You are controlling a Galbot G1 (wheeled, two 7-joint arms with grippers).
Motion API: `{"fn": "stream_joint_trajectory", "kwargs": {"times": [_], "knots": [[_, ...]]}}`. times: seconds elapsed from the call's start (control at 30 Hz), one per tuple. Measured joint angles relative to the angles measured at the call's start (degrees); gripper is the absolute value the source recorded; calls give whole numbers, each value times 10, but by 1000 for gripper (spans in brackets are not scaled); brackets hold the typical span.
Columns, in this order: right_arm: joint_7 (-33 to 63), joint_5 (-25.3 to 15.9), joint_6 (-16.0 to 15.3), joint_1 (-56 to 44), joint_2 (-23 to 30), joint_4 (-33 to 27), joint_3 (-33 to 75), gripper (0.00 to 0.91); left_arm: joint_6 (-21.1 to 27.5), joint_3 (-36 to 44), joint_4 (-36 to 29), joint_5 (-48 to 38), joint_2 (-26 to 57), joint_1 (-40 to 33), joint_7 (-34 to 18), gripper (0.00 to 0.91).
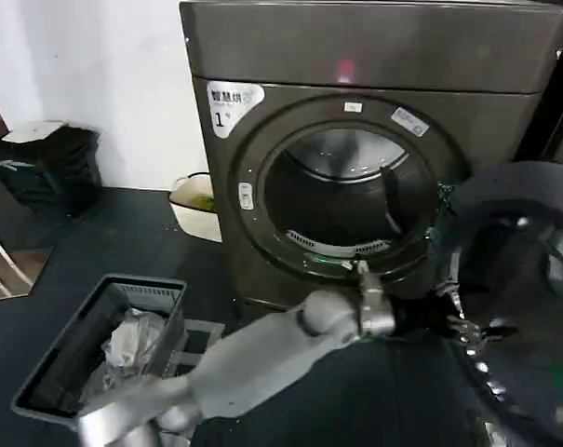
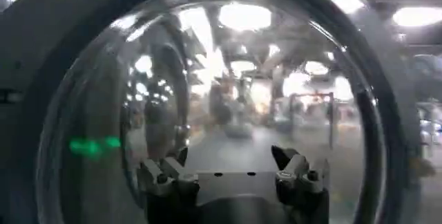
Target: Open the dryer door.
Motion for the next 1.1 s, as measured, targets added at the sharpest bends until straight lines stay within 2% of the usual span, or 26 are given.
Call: {"fn": "stream_joint_trajectory", "kwargs": {"times": [0.13,0.33,0.53,0.67,0.9,1.1], "knots": [[-1,0,2,-1,0,0,4,907,-13,1,22,-3,-29,-3,-16,907],[-1,0,4,2,-8,-10,11,907,-55,2,21,-13,-23,0,-30,907],[-1,-2,5,6,-18,-22,19,907,-146,12,-31,-12,34,6,-99,907],[-4,-14,9,10,-26,-30,22,907,-158,9,-84,-28,112,-1,-104,907],[-6,-25,16,26,-34,-36,17,907,-146,29,-188,-60,297,-17,-73,907],[-10,-55,32,31,-48,-39,19,907,-182,57,-199,-22,444,-24,-45,907]]}}
